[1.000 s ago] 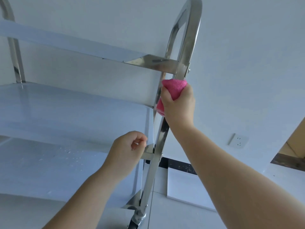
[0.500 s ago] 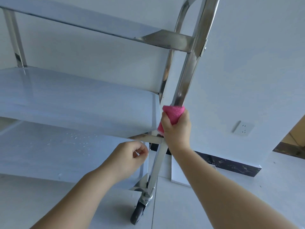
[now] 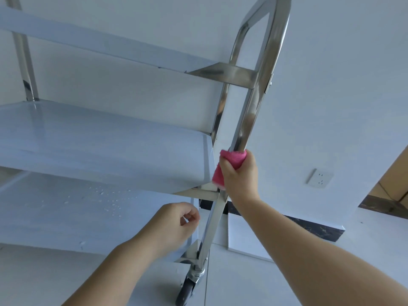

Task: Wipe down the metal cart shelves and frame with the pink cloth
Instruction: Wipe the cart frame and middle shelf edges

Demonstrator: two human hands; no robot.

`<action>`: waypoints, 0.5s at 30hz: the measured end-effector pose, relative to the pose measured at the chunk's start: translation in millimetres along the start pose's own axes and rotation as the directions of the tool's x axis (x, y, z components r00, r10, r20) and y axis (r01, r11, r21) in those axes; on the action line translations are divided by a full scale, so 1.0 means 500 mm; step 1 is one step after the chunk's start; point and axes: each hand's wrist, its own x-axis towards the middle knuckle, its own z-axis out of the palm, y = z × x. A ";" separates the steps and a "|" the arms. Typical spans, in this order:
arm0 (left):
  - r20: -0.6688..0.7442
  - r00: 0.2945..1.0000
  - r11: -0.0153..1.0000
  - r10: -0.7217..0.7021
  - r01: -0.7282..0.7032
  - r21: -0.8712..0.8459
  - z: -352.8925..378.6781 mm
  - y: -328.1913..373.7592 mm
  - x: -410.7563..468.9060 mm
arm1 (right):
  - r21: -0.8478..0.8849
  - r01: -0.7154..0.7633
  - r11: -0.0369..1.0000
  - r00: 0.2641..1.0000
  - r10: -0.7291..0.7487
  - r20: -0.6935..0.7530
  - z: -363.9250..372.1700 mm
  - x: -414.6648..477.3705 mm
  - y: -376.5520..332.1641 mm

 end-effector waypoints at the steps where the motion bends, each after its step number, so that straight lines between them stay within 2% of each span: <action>1: 0.002 1.000 1.000 0.022 -0.022 0.006 0.000 0.006 -0.001 | 0.002 0.024 1.000 0.999 -0.024 -0.030 -0.001 0.018 -0.029; 4: -0.016 0.997 0.997 0.080 -0.080 0.011 -0.013 0.033 0.004 | -0.014 0.069 0.998 0.990 -0.070 -0.122 -0.004 0.083 -0.138; 6: -0.073 0.992 0.994 0.104 -0.106 -0.026 -0.013 0.051 0.013 | -0.024 0.083 0.996 0.989 -0.085 -0.119 -0.011 0.107 -0.189; 10: -0.143 0.982 0.984 0.121 -0.138 -0.115 -0.023 0.084 0.019 | -0.052 0.074 0.996 0.994 -0.078 -0.073 -0.016 0.087 -0.201; 15: -0.153 0.978 0.989 0.144 -0.147 -0.008 -0.048 0.098 0.043 | -0.053 0.121 0.991 0.991 -0.124 -0.059 -0.017 0.050 -0.193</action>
